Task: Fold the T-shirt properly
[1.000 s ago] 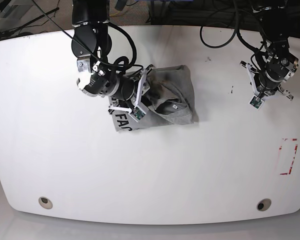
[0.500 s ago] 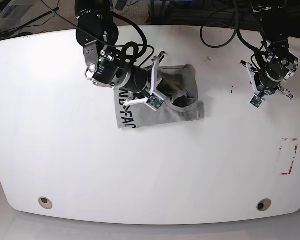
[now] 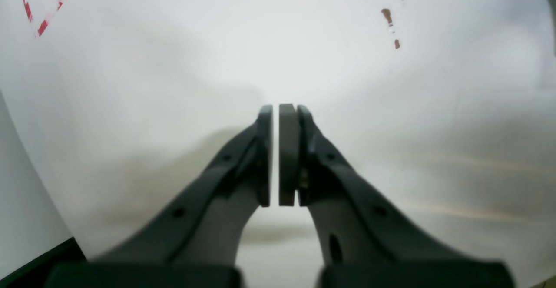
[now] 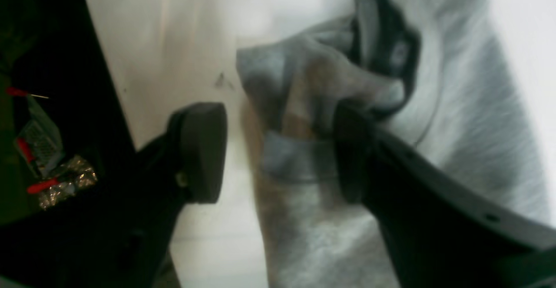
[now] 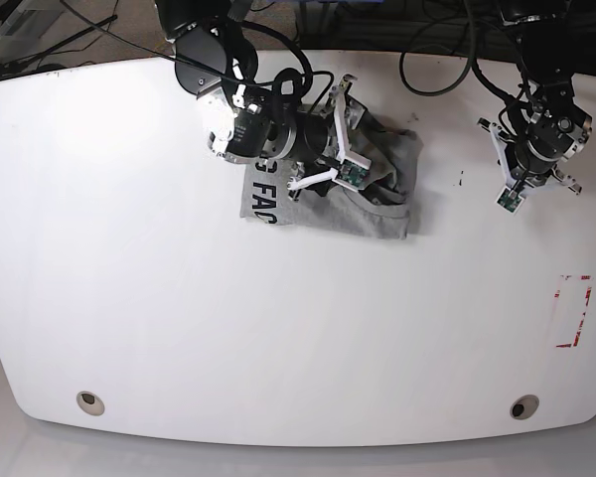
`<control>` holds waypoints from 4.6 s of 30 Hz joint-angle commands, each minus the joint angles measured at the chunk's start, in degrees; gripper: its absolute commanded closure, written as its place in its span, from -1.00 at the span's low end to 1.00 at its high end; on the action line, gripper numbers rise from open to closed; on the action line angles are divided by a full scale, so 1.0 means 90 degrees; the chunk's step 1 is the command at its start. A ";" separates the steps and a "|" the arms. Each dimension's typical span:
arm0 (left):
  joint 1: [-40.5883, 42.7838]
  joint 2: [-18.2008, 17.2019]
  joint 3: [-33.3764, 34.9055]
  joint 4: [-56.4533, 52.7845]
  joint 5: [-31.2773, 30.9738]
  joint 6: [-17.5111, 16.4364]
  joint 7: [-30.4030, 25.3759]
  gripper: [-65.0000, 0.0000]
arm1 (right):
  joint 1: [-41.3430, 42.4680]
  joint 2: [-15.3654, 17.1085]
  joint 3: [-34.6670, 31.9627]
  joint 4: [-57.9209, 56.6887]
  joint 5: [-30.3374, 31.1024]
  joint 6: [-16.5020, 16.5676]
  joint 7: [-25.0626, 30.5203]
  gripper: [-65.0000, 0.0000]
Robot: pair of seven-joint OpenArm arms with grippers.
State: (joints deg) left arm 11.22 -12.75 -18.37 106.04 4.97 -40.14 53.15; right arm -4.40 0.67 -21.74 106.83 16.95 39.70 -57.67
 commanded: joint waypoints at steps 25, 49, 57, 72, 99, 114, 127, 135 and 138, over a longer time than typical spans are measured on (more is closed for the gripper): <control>-0.0050 -0.0073 -0.0025 0.0052 -0.0030 0.0016 -0.0078 0.98 | 0.0641 -0.0118 0.0017 -0.0729 0.0144 0.0033 0.0513 -0.17; -0.0050 -0.0073 -0.0005 0.0052 -0.0030 0.0016 -0.0078 0.98 | 0.0611 -0.0265 0.0447 -0.1110 0.0153 -0.0255 0.0776 -0.17; -0.0050 -0.0073 -0.0005 0.0042 -0.0030 0.0016 -0.0078 0.98 | 0.0397 -0.0274 -0.0051 -0.0827 0.0144 -0.0294 0.0776 -0.17; -0.0060 -0.0073 -0.0005 0.0042 -0.0030 0.0016 -0.0078 0.98 | 0.0348 -0.0177 -0.0237 -0.0924 0.0085 -0.0314 0.0806 0.37; -0.0050 -0.0073 -0.0005 0.0042 -0.0030 0.0016 -0.0078 0.98 | 0.0856 -0.0851 -0.1350 -0.1608 0.0085 -0.0314 0.0816 0.93; -0.0285 -0.0043 0.0005 0.0403 -0.0030 0.0016 -0.0078 0.98 | 0.0592 -0.0206 -0.1282 -0.0221 0.0153 -0.0304 0.0816 -0.30; -0.0754 0.0279 0.1069 0.0784 -0.0020 0.0016 -0.0078 0.98 | 0.0465 0.0488 0.1131 -0.0172 0.1413 -0.0265 0.0816 -0.30; -0.0402 0.0826 0.2124 0.0882 -0.0020 0.0016 -0.0078 0.99 | 0.0885 0.0859 0.1365 -0.1589 0.1443 -0.0255 0.0835 0.19; -0.0285 0.0865 0.2486 0.0892 0.0009 0.0016 -0.0059 0.99 | 0.1041 0.0917 0.1365 -0.2214 0.1433 -0.0255 0.1060 0.42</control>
State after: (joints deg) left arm 9.04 -4.69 2.79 112.79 5.32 -40.34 53.36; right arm 3.38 8.27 -9.76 88.66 29.52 37.52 -50.39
